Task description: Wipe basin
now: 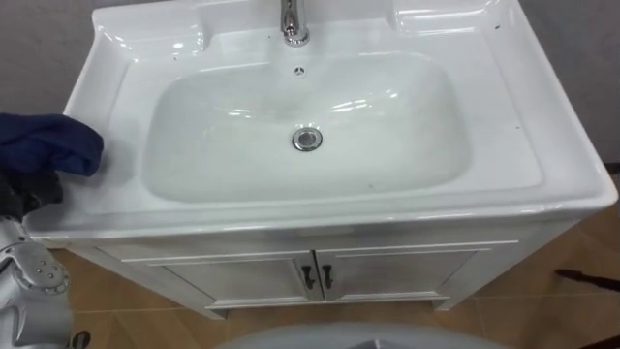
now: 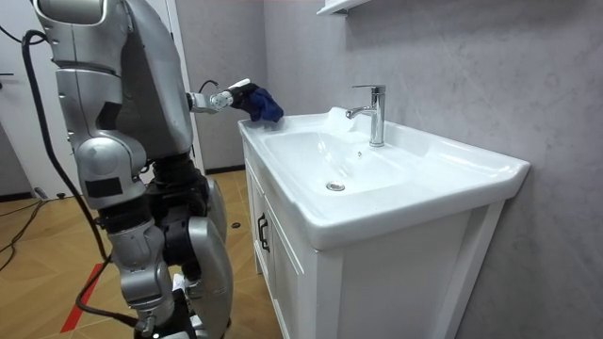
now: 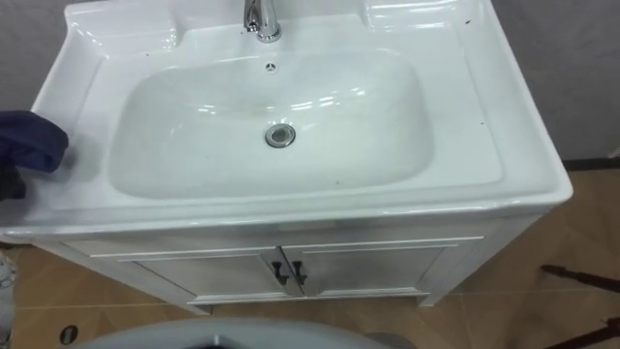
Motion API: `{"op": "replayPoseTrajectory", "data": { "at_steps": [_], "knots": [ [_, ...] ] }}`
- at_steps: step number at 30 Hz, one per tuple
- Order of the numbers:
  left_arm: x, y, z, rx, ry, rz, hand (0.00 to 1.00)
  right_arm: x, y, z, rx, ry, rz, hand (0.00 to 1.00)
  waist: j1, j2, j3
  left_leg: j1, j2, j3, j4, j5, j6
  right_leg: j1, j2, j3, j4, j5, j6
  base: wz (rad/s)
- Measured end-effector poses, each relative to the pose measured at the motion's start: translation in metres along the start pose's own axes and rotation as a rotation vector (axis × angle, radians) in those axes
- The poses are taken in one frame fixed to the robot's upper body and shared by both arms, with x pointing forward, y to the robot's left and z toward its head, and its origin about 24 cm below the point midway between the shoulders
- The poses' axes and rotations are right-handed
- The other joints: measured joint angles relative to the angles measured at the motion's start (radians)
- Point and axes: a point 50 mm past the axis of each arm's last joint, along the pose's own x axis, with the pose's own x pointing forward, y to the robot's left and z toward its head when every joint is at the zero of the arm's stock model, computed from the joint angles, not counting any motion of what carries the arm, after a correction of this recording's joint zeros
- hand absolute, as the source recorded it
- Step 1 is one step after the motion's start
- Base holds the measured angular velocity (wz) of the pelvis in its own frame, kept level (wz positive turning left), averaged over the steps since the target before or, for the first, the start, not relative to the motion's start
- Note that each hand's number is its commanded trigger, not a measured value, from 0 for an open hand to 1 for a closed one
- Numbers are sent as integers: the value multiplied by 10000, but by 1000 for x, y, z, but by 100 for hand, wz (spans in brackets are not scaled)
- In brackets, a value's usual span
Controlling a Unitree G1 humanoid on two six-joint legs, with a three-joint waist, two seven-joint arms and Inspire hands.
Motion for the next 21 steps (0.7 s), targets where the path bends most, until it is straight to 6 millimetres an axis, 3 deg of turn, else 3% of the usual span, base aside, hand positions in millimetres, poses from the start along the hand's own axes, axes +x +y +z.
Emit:
{"op": "replayPoseTrajectory", "data": {
  "at_steps": [6, 7, 8, 9, 21],
  "knots": [
    [0, 0, 0, -72, 37, -10, 100, 0, 0, 2, 16, -56, -3, 0, -95, 12, 4, -3, -1, -22, -3, 0, 0, 25, -2, -30, -37, 0, 0, 0],
    [0, 0, 0, -78, 40, -11, 95, 0, 0, 2, 13, -69, 1, 0, -123, 14, 4, -4, 0, -18, -6, 0, 0, 25, -1, -31, -36, 0, 0, 0],
    [0, 0, 0, -91, 46, -13, 51, 0, 0, 4, 4, -126, 1, 0, -141, 16, 6, -3, 0, -21, -5, 0, 0, 26, 1, -29, -39, 0, 0, 0],
    [0, 0, -1, -183, 95, -29, 0, 0, 0, 6, -3, -173, -2, 0, -179, 19, 5, -1, 0, -25, -4, 0, 0, 28, 2, -29, -42, 0, 0, 0],
    [0, -1, -2, -669, 338, -100, 0, 0, 0, 7, 218, -270, -119, 0, -191, 19, 15, 36, 2, 58, -15, 0, 0, 17, 13, 106, -38, 1, 0, -1]
  ]
}}
